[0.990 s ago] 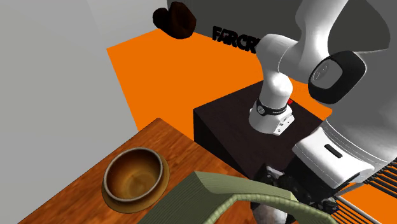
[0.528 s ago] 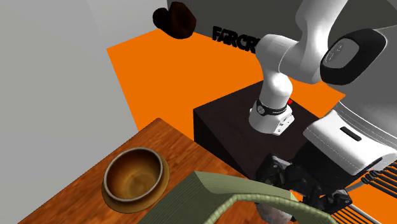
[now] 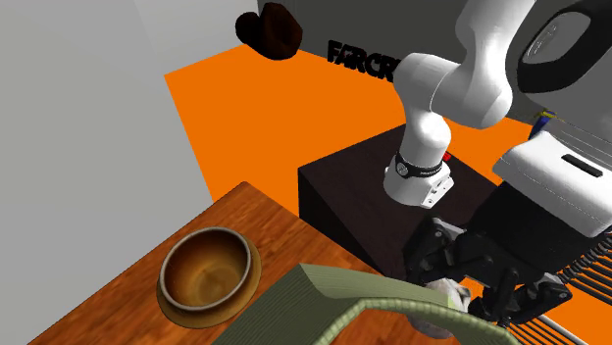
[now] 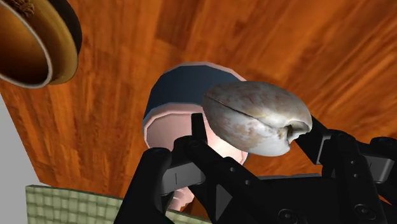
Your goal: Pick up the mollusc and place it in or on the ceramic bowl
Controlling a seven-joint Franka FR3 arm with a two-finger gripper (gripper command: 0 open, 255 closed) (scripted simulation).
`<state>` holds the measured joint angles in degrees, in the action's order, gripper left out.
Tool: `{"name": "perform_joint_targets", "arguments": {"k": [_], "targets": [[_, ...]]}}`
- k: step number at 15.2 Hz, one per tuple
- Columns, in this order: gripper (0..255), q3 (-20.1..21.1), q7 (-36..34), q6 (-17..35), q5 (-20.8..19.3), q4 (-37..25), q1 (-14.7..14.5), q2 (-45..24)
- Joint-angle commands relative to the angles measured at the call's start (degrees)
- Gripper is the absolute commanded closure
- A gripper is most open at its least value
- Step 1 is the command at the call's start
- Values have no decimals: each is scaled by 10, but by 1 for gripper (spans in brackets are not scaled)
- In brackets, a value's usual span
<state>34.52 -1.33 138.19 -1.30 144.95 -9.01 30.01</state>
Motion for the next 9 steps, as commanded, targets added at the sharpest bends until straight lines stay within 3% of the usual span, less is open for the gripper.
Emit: {"name": "perform_joint_targets", "arguments": {"k": [1,9], "targets": [[255,-6,6,-17,4,-10,-4,8],[255,-86,103,22,-15,-11,34,-26]]}}
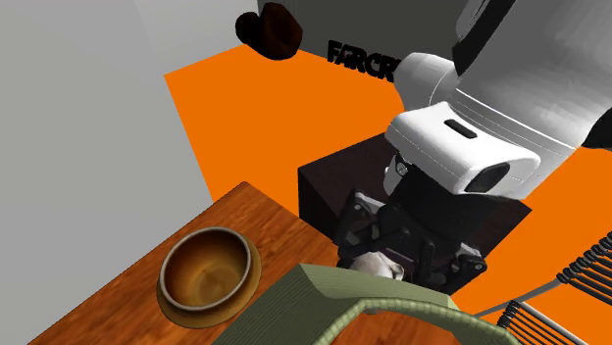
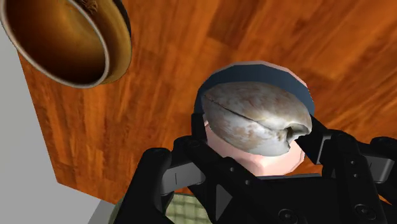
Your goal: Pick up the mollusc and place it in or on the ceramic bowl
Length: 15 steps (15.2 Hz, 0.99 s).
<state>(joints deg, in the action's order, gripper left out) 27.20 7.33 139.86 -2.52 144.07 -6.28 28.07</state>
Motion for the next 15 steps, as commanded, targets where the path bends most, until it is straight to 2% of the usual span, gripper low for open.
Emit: {"name": "perform_joint_targets", "arguments": {"k": [1,8,15], "targets": [[255,-24,30,11,-6,-5,12,-14],[255,-93,122,40,-21,-46,51,-79],[255,-154,213,54,-21,-119,82,-162]]}}
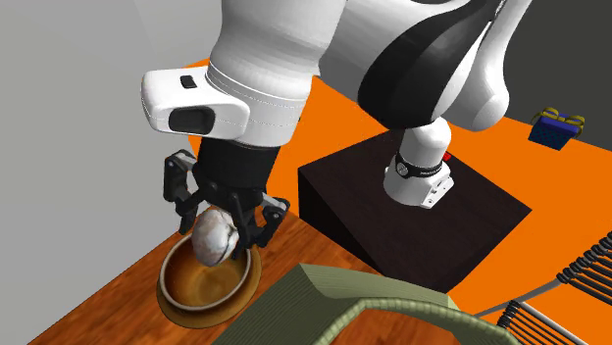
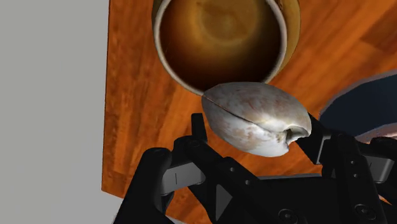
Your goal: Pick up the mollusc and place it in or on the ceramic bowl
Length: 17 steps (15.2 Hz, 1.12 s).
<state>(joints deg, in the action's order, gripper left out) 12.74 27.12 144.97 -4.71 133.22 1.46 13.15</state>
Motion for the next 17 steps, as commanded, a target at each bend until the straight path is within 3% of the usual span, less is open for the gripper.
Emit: {"name": "perform_joint_targets", "arguments": {"k": [1,17], "targets": [[255,-16,28,3,3,-24,9,-26],[255,-19,8,114,-34,18,21,-97]]}}
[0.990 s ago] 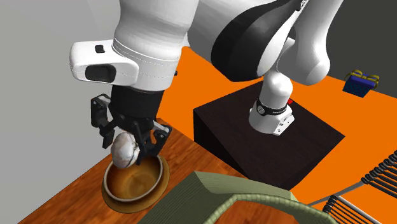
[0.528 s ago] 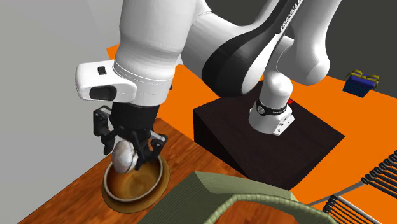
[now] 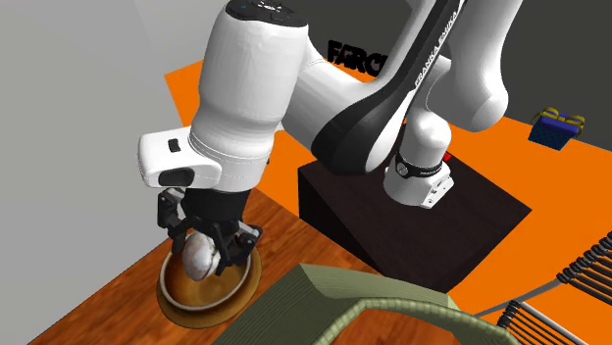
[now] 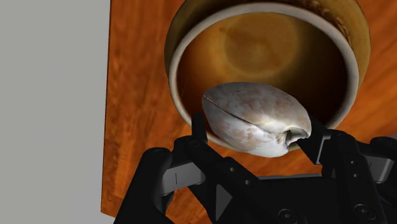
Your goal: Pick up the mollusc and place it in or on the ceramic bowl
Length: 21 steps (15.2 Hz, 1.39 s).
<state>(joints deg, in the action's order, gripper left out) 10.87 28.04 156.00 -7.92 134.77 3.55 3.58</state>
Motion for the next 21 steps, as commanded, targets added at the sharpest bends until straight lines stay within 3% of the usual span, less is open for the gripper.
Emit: {"name": "perform_joint_targets", "arguments": {"k": [1,7,8,13,17,21], "targets": [[255,0,-2,4,-2,2,0,-1],[255,0,-2,4,-2,2,0,-1],[0,0,-2,4,-2,2,0,-1],[0,0,-2,4,-2,2,0,-1],[0,-3,25,-59,35,10,-9,72],[0,-4,25,-59,35,10,-10,72]]}}
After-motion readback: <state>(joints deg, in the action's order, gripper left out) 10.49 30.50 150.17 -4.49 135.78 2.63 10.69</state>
